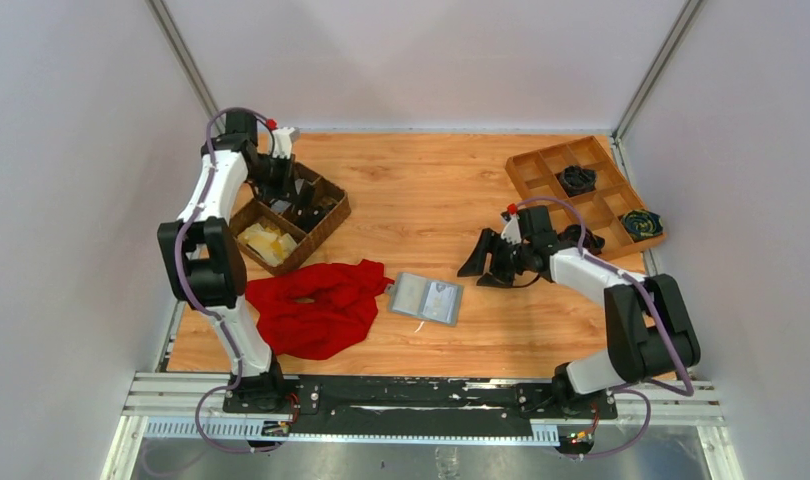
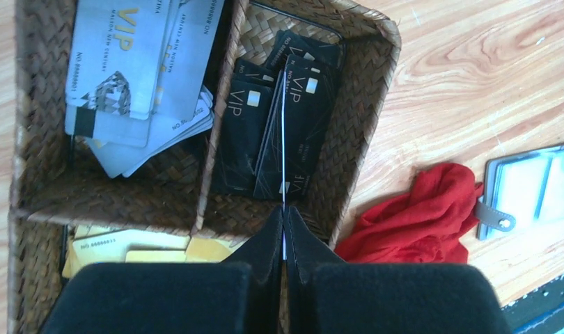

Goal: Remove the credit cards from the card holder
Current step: Place the credit card in the storage box.

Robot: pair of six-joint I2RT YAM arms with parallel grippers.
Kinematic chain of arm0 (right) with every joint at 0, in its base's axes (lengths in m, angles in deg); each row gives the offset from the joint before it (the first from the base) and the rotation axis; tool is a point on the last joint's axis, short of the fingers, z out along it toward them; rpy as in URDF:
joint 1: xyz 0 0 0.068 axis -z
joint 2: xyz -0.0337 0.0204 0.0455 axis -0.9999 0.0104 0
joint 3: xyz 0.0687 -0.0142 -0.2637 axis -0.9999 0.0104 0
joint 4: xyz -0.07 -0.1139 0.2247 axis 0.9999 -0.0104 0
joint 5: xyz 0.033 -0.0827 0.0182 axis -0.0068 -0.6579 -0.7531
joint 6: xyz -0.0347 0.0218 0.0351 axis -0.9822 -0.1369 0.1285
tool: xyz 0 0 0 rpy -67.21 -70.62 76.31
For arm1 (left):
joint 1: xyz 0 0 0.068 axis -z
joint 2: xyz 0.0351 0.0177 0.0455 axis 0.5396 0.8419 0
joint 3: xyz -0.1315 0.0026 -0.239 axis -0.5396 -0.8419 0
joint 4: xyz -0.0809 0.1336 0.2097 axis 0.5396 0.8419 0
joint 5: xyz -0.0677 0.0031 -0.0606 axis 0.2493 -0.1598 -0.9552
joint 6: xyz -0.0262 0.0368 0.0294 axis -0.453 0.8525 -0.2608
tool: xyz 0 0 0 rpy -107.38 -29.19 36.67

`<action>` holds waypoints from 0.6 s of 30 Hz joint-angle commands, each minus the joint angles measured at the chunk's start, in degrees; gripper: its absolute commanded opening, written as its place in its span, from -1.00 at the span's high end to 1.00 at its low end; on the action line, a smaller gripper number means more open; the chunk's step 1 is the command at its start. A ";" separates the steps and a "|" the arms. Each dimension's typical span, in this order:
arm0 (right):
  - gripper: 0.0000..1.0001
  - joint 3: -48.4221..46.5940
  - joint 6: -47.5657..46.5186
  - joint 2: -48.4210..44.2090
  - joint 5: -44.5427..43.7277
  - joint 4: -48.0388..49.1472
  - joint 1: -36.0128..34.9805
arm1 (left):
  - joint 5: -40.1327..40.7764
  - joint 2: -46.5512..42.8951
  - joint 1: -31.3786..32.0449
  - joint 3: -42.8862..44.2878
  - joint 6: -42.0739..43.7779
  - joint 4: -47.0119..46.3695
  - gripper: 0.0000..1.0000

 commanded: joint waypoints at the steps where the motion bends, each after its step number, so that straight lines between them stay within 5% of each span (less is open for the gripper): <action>1: -0.37 -2.93 -1.32 3.48 2.02 -2.15 0.85 | -2.88 3.47 -0.02 3.24 5.32 4.83 1.00; 18: -0.34 -2.39 0.89 8.24 3.23 1.93 0.82 | -3.23 14.83 4.27 7.04 5.70 6.66 1.00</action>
